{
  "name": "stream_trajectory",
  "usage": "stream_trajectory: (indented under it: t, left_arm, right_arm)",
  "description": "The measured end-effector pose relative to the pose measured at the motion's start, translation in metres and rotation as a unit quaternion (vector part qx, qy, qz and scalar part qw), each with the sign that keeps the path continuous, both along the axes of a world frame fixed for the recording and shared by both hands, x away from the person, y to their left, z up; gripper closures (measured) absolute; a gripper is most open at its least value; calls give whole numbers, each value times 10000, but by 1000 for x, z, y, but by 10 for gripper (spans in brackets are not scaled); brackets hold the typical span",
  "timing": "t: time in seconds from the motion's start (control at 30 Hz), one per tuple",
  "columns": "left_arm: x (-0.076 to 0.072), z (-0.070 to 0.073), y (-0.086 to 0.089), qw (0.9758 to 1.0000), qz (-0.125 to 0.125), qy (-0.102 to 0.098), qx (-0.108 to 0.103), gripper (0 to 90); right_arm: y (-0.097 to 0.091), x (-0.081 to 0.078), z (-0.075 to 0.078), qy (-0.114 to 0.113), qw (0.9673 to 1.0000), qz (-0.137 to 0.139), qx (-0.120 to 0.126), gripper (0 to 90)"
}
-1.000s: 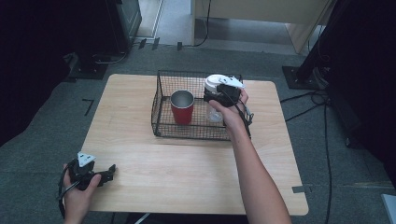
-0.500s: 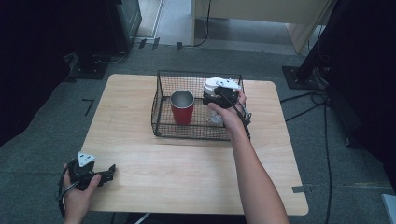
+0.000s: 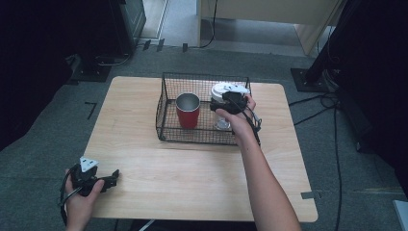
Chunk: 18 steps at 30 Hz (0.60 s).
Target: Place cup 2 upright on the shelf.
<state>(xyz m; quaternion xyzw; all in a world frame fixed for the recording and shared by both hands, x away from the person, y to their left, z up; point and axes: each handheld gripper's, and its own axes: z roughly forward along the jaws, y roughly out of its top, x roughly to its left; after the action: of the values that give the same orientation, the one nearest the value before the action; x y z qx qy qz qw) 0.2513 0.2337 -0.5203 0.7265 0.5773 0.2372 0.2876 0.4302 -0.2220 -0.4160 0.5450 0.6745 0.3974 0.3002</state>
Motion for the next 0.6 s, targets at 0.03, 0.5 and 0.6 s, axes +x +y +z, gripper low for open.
stream_trajectory:
  t: [0.03, 0.5, 0.6]
  left_arm:
    - [0, 0, 0, 10000, 0, 0, 1, 0]
    - [0, 0, 0, 10000, -1, 1, 0, 0]
    - [0, 0, 0, 10000, 1, 0, 1, 0]
  right_arm:
    - [-1, -1, -1, -11, 10000, 4, 11, 159]
    - [-2, -11, -1, 129, 9999, 9, 29, 88]
    - [1, -15, 0, 196, 9998, -45, 40, 44]
